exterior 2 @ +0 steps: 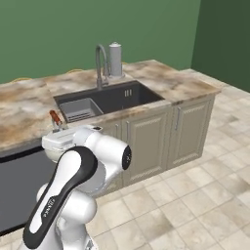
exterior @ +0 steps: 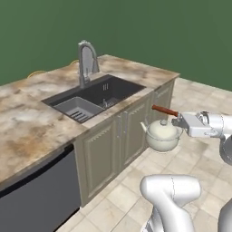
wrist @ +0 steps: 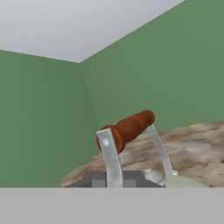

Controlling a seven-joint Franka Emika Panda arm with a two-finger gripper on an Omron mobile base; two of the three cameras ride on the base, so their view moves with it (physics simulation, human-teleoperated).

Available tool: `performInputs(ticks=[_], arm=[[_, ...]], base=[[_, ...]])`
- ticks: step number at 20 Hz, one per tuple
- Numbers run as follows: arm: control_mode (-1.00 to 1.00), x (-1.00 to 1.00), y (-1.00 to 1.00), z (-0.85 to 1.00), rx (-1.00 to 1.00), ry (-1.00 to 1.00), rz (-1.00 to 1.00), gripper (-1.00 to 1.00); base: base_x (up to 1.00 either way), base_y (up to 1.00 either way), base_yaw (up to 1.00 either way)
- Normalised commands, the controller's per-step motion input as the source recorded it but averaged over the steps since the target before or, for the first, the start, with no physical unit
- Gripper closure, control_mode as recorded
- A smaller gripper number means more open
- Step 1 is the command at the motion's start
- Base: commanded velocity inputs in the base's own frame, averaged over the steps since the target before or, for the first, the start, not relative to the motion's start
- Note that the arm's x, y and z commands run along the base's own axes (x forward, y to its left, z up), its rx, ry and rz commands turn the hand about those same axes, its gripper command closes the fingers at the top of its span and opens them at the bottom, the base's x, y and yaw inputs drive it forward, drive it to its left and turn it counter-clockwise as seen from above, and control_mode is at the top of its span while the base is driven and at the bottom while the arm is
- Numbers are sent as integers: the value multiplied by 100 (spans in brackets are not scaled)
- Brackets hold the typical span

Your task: Open the cabinet, pick the kettle from the cabinet, and place it in the sink.

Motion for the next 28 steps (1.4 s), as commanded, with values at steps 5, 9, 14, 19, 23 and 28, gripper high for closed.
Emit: performInputs(ticks=[5,9,14,19,23,28], arm=[[100,0,0,0,0,0,0,100],[100,0,0,0,0,0,0,100],[100,0,0,0,0,0,0,100],[100,0,0,0,0,0,0,100],[100,0,0,0,0,0,0,100],[100,0,0,0,0,0,0,100]], base=[[65,-17,6],[65,-16,6],[64,-15,9],[65,-16,9],[65,-16,11],[56,-19,21]])
